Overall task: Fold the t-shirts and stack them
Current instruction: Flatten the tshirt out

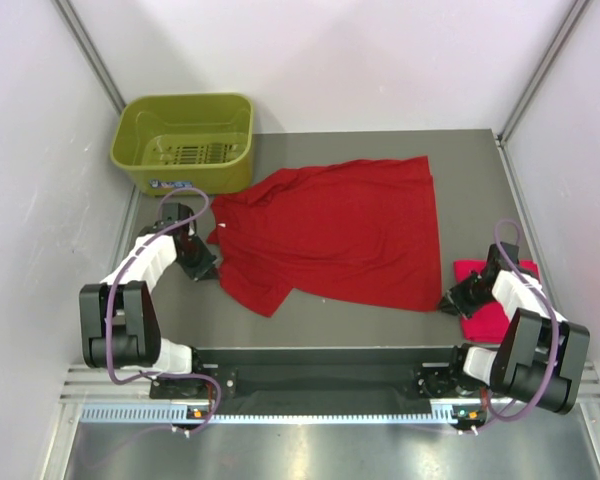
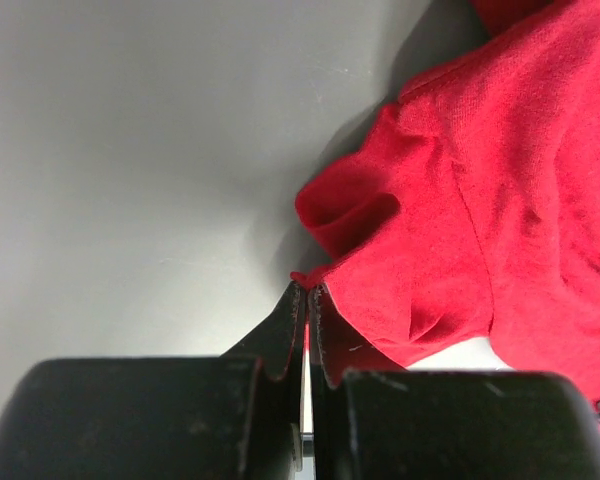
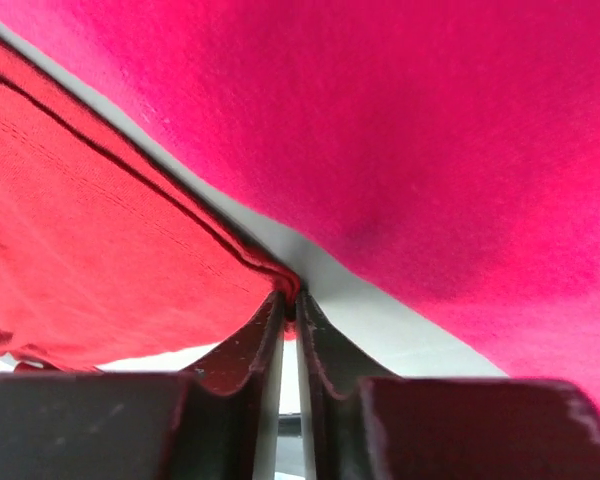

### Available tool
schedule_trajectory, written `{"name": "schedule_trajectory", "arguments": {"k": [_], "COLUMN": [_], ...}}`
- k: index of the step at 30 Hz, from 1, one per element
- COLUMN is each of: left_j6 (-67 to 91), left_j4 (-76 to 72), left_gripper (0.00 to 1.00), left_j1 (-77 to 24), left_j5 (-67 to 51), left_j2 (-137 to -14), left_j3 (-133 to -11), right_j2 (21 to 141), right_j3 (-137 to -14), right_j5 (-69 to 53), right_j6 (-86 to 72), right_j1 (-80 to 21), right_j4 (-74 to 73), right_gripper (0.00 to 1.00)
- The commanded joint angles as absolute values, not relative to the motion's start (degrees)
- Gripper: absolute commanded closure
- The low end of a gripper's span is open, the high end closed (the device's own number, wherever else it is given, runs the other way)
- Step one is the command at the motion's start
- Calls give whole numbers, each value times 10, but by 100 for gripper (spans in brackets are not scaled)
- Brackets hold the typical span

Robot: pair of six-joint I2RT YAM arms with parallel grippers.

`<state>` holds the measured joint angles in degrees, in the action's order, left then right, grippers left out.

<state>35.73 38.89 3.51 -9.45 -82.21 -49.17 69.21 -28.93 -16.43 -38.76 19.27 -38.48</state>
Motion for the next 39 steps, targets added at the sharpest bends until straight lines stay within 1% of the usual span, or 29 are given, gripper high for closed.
{"name": "schedule_trajectory", "arguments": {"k": [1,2,9,13,16,21,26,28,29,31,34,35,36,38,39], "left_j6": [343,341,322,317,323,345,385,362,347,303,266,263,256,254,256], "left_j4": [374,375,387,383,371,343,281,236,203,176,145,135,134,134,121], "left_gripper": [100,100,100,100,100,100,100,100,100,100,100,100,100,100,100], "left_j1": [41,41,41,41,41,41,41,40,40,40,40,40,40,40,40], "left_j5": [-102,-105,-135,-128,-121,-107,-131,-149,-164,-161,-163,-179,-219,-254,-272], "left_j2": [-800,-797,-745,-708,-690,-702,-727,-729,-729,-732,-736,-741,-748,-763,-761], "left_j3": [-496,-500,-519,-532,-554,-663,-786,-819,-855,-892,-978,-996,-1019,-1079,-1090], "right_j2": [715,714,699,700,712,777,815,822,827,828,817,813,799,779,761], "right_j3": [-278,-281,-331,-393,-462,-570,-721,-786,-810,-869,-916,-925,-930,-926,-925], "right_j5": [-94,-95,-77,-60,-40,-17,24,56,70,97,123,126,123,111,111], "right_j6": [-384,-384,-422,-410,-395,-373,-348,-344,-340,-336,-327,-324,-323,-312,-307], "right_j1": [189,186,73,60,58,55,54,51,47,47,47,46,46,37,33], "right_j4": [-338,-338,-341,-359,-369,-378,-376,-381,-390,-409,-410,-410,-403,-361,-351], "right_gripper": [95,100,100,100,100,100,100,100,100,100,100,100,100,100,100]}}
